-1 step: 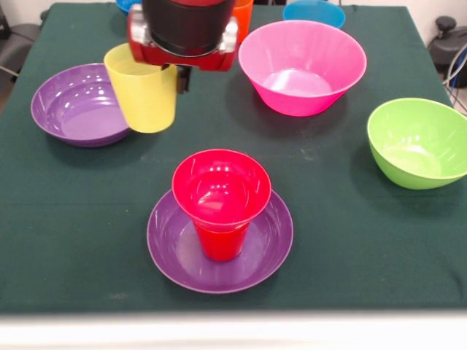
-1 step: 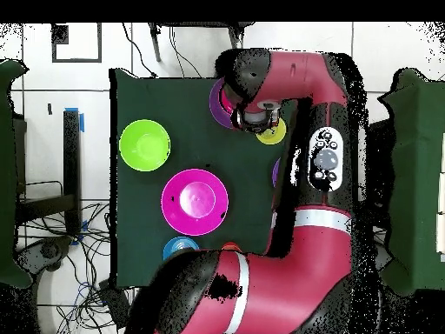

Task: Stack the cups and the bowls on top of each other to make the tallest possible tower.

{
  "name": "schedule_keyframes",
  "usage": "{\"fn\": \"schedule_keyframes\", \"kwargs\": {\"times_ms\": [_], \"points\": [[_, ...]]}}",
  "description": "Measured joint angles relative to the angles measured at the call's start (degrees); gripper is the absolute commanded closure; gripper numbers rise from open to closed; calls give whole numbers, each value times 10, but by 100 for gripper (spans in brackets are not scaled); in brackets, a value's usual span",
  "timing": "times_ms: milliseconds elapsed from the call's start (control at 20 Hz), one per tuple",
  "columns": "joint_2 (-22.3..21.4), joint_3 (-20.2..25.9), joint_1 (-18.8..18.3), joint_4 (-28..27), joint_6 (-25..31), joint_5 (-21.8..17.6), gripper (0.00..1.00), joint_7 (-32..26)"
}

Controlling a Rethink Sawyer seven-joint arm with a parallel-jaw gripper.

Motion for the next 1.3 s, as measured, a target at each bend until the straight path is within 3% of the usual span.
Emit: {"fn": "schedule_keyframes", "kwargs": {"times_ms": [500,1300], "points": [[0,-1,28,-16,0,1,100,0],[2,-1,27,-19,0,4,100,0]]}}
